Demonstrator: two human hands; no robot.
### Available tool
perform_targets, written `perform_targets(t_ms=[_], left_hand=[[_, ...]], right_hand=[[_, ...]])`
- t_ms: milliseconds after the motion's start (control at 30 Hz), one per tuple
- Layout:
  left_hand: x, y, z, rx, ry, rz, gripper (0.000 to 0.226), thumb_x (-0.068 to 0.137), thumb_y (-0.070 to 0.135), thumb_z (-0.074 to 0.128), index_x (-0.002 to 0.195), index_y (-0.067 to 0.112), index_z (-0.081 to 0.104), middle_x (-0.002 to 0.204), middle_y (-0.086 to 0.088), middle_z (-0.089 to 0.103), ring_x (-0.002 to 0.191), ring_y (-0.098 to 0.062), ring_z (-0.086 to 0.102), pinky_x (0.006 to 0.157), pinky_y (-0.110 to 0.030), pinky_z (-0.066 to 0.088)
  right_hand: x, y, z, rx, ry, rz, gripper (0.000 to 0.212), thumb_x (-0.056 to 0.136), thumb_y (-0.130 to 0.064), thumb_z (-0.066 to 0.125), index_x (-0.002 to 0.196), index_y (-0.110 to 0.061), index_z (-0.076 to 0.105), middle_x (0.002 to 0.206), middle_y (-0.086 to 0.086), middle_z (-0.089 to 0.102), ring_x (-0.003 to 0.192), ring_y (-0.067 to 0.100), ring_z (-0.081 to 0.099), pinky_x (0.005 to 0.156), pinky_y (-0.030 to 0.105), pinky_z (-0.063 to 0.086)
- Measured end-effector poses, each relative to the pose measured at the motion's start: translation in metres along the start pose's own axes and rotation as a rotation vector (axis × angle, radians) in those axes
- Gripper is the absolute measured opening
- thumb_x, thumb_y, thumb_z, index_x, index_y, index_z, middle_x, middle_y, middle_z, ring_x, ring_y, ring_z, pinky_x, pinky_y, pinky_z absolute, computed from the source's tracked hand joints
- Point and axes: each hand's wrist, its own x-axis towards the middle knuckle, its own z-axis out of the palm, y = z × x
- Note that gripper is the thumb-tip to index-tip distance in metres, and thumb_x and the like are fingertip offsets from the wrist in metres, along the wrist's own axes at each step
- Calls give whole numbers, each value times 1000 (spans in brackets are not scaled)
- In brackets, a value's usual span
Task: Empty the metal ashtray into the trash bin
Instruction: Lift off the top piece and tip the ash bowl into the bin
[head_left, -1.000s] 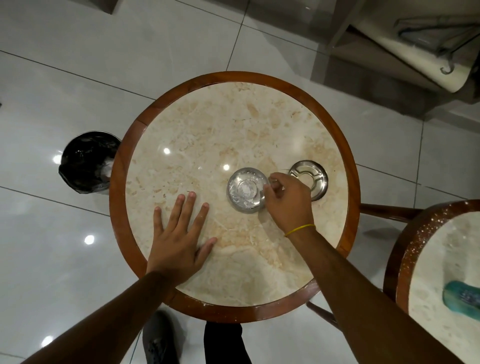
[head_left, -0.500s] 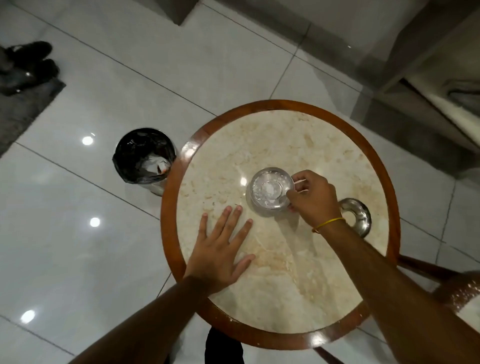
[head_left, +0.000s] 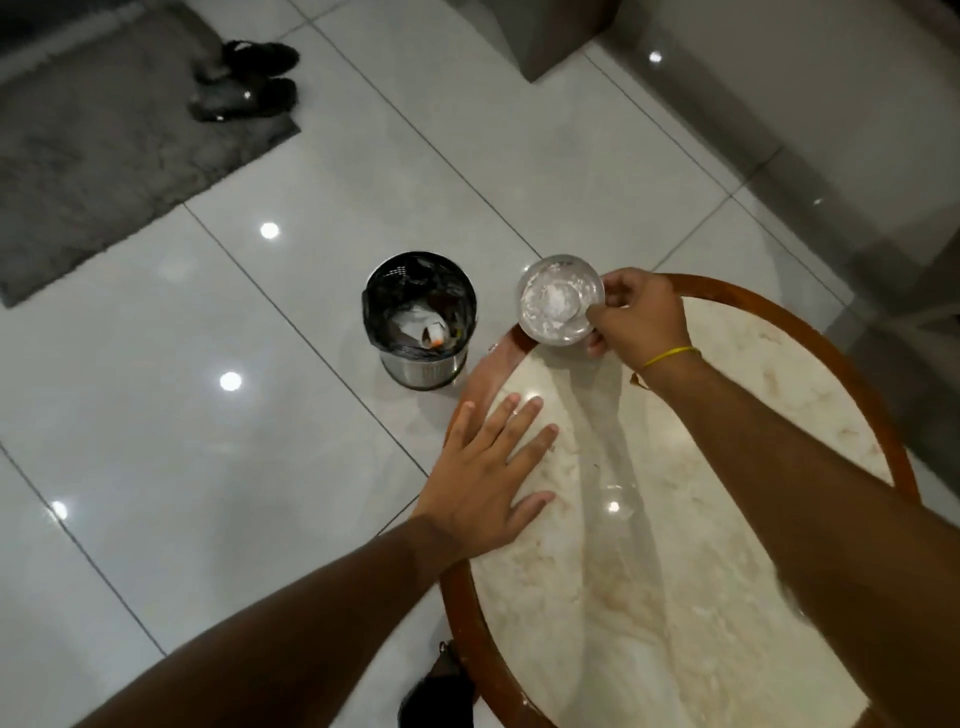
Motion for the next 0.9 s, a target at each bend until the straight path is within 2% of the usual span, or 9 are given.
perform_targets(t_ms=[100,200,300,333,400,433,500,667,900], left_hand=[[-1,-3,3,-27,18,8,73,110,67,31,172,29,27,184,-6,14,170,-30,8,133,-64,8],[-2,-3,5,-53,51,12,73,110,65,32,172,28,27,184,-6,14,171,-30,5,135,-60,-3],[-2,-4,9,-80,57,19,74,110,64,31,173,26,22,184,-8,11,170,-31,3,134,-63,0],[-1,-4,11,-92,55,19,75,111,64,31,174,26,20,184,-8,10,170,-31,2,134,-64,2],[-2,-5,12,-104,51,16,75,111,63,32,175,25,17,184,-8,8,170,-31,0,133,-65,5],[-2,-5,12,-109,48,18,76,111,62,33,175,25,17,184,-9,8,170,-31,-1,133,-66,6],[-1,-5,11,-126,37,19,76,110,62,37,174,25,18,184,-8,7,170,-31,-3,133,-67,3],[0,-4,6,-122,28,11,74,111,63,33,173,26,20,184,-7,7,170,-30,-6,129,-60,-17],[0,-3,4,-103,17,22,73,112,63,30,174,26,19,184,-8,7,170,-32,-5,128,-55,-25]], right_hand=[[19,-19,29,-57,-12,-68,24,76,2,62,90,-16,68,69,5,72,41,20,70,45,31,59],[34,-36,60,-96,-3,-135,21,76,-4,65,94,-12,70,74,8,71,45,26,72,43,33,61],[49,-47,91,-153,-15,-241,15,77,-10,67,92,-12,65,75,10,68,48,30,70,39,33,59],[53,-50,101,-185,-24,-290,14,79,-13,68,92,-13,63,76,10,68,52,30,70,42,35,59],[60,-54,123,-292,-33,-404,17,80,-15,66,96,-11,61,83,12,69,69,33,70,58,41,61],[63,-55,132,-366,-35,-469,19,81,-16,65,98,-10,61,87,13,69,77,33,68,66,42,58],[67,-53,150,-519,-60,-581,19,84,-15,63,100,-7,58,95,15,66,85,35,64,74,43,51],[69,-48,176,-778,-167,-680,21,86,-7,60,104,-7,51,103,18,58,81,43,58,77,45,45],[73,-43,182,-830,-169,-698,22,84,-5,59,101,-13,47,101,15,56,72,42,55,69,38,37]])
